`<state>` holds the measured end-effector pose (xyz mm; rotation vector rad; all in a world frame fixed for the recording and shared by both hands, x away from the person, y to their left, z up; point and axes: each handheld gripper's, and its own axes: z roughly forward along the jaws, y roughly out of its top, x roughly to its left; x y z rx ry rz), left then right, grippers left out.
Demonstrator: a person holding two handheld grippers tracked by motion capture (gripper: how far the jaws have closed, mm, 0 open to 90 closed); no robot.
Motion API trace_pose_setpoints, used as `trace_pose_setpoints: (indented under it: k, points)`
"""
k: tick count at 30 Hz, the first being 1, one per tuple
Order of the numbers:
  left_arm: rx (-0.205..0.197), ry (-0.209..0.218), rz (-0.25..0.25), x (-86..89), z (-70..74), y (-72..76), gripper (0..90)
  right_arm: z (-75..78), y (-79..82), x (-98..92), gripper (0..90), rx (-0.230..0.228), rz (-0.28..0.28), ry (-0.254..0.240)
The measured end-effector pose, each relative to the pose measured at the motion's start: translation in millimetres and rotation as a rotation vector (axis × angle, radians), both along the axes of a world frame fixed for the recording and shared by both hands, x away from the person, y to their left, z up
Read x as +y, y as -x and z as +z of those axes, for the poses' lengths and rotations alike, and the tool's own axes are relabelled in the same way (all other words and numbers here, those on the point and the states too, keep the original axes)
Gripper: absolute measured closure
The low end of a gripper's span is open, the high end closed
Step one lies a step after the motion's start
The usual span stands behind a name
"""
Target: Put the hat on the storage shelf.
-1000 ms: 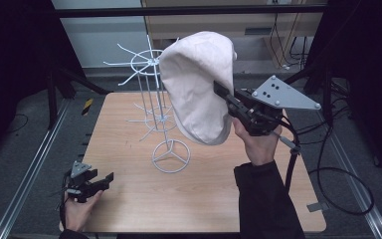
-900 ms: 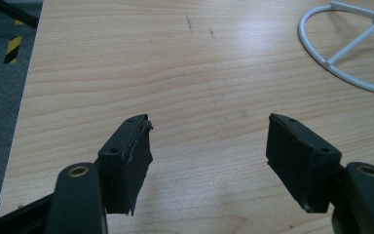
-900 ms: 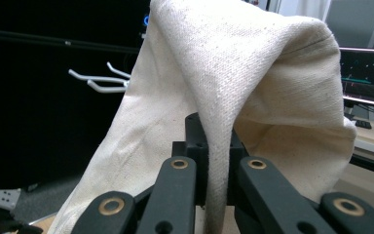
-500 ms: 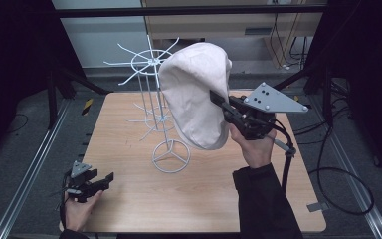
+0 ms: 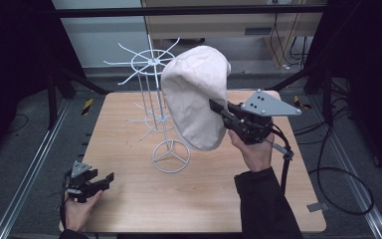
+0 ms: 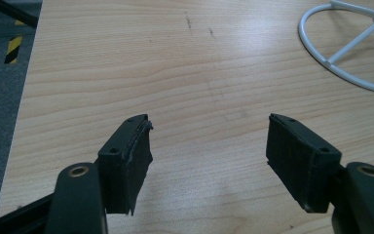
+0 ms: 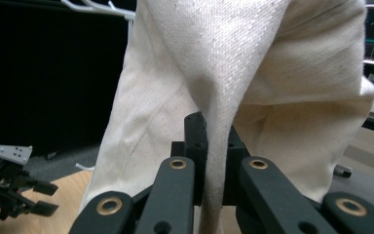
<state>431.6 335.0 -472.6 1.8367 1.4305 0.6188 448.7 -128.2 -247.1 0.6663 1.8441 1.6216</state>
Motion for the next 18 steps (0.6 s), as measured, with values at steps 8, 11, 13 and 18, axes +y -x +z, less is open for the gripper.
trace_pose_setpoints:
  k: [8, 11, 13, 18]
  points:
    - [0.0, 0.0, 0.0, -0.2, 0.0, 0.0, 32.8, -10.5, -2.8, 3.4, 85.8, 0.032, 0.003, 0.034]
    - [0.0, 0.0, 0.0, 0.0, -0.1, -0.1, 32.9, -14.3, -4.2, 5.0, 85.8, 0.041, 0.006, 0.038]
    - [0.0, 0.0, -0.001, -0.1, 0.0, 0.0, 32.8, -16.0, -4.8, 6.2, 85.7, 0.048, 0.008, 0.043]
    - [0.001, -0.001, 0.0, -0.2, 0.0, 0.0, 32.8, -19.6, -6.2, 9.6, 84.8, 0.055, 0.005, 0.055]
